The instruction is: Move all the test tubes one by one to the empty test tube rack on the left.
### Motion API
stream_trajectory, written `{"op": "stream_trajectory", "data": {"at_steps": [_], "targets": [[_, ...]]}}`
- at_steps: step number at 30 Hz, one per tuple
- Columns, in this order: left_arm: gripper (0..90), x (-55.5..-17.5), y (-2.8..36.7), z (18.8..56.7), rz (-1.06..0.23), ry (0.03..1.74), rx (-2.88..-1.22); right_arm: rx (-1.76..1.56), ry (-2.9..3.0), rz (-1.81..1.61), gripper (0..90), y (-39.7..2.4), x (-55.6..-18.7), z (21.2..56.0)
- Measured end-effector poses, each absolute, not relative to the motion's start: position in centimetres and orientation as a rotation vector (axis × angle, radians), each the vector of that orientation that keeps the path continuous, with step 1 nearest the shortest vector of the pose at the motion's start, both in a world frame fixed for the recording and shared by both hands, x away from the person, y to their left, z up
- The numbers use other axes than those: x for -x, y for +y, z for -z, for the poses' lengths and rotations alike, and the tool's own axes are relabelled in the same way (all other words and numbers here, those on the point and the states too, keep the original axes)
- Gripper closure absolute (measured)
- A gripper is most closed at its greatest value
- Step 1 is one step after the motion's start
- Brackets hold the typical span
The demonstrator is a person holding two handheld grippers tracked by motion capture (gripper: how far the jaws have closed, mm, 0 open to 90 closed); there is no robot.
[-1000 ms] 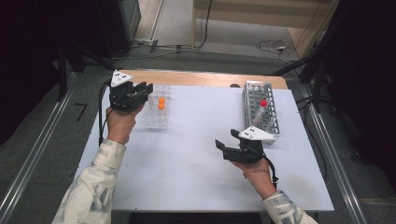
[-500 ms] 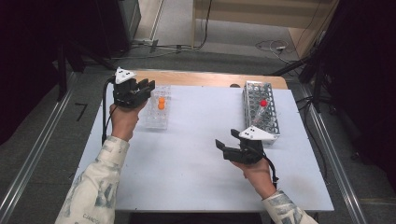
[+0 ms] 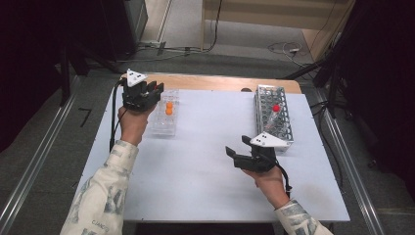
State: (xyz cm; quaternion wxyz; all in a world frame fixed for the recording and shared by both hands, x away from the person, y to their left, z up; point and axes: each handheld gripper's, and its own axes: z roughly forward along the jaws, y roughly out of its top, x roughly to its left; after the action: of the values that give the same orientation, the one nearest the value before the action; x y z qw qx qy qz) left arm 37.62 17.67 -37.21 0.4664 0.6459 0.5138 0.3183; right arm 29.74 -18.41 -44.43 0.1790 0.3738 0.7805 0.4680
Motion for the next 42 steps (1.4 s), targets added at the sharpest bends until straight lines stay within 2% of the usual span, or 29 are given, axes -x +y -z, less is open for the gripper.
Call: {"op": "stream_trajectory", "data": {"at_steps": [13, 21, 25, 34, 37, 42], "targets": [[69.1, -37.2, 17.1, 40.6, -0.763, 1.289, -1.635, -1.052, 2.213, -1.318, 25.4, -18.3, -29.7, 44.5], [62.6, -36.9, 17.3, 40.5, -0.733, 1.299, -1.615, -1.052, 2.215, -1.317, 25.4, -18.3, -29.7, 44.5], [55.0, -36.4, 17.4, 40.0, -0.704, 1.298, -1.598, -1.056, 2.208, -1.318, 25.4, -18.5, -29.8, 44.5], [23.2, -33.8, 16.6, 39.2, -0.673, 1.288, -1.580, -1.094, 2.161, -1.304, 25.6, -19.6, -30.1, 44.0], [19.3, -32.7, 16.3, 39.3, -0.662, 1.266, -1.586, -1.124, 2.128, -1.296, 25.7, -20.5, -30.5, 43.8], [19.1, -31.5, 15.9, 39.4, -0.651, 1.240, -1.592, -1.179, 2.057, -1.276, 26.4, -22.0, -31.1, 43.4]]}}
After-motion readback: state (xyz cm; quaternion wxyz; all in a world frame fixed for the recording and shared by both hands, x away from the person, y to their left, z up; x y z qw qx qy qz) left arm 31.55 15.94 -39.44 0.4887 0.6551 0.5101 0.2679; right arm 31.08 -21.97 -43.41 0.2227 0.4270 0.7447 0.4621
